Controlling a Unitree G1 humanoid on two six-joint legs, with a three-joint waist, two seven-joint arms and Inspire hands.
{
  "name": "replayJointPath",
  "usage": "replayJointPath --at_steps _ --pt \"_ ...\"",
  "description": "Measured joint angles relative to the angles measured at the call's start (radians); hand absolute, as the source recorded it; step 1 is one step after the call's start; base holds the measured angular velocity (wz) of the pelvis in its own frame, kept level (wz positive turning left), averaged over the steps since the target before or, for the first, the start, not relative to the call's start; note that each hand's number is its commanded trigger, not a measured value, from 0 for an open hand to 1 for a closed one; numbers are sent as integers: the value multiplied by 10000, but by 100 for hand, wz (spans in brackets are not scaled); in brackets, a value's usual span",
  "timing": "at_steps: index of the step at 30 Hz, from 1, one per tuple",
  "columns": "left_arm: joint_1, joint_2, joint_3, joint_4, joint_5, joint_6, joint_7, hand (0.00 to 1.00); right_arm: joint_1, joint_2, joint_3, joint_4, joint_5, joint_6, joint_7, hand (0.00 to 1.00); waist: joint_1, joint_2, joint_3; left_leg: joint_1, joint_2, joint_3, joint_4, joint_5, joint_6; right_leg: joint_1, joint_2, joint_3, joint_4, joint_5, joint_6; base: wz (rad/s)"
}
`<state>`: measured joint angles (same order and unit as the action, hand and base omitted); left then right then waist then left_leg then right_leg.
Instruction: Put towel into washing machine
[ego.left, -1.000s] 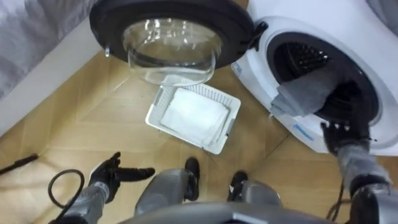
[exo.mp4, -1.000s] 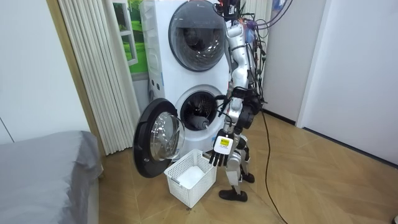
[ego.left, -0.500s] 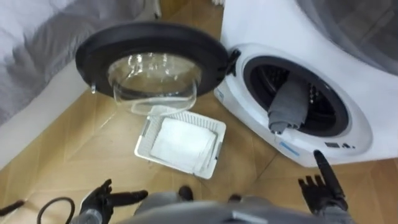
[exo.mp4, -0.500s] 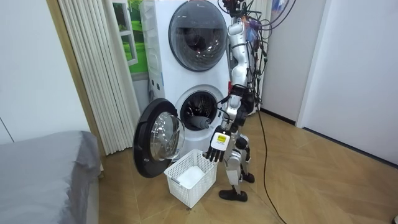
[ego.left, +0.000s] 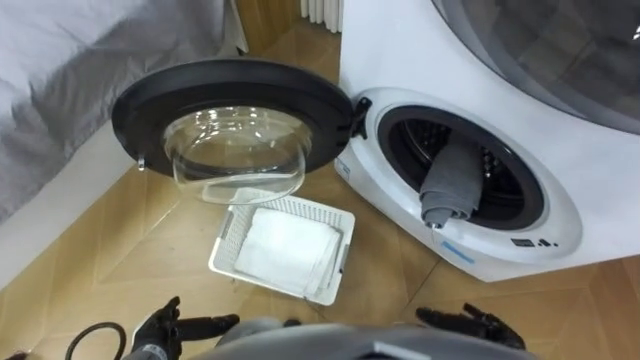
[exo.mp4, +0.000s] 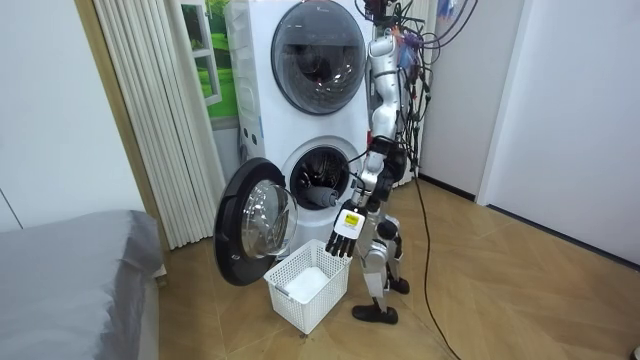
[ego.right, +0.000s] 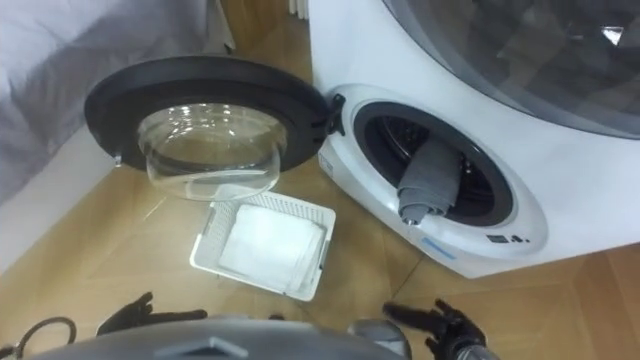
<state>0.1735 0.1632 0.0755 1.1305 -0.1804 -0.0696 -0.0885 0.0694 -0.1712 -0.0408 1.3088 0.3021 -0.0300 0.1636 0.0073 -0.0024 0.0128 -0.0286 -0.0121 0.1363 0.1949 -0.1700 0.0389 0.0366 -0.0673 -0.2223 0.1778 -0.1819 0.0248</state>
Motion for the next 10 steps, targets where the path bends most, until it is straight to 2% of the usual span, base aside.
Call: replayJointPath --at_steps 5,10 --pt "-59 -127 523 20 614 263 103 0 -130 23 -17 159 -717 92 1 0 33 -104 -31 241 -16 0 -100 -5 6 321 1 53 -271 6 -12 0" --pt "-27 -260 941 32 838 266 247 0 -117 69 -3 166 -787 110 9 0 228 -251 -20 273 -17 2 -101 -13 -7 347 10 76 -275 4 -11 0"
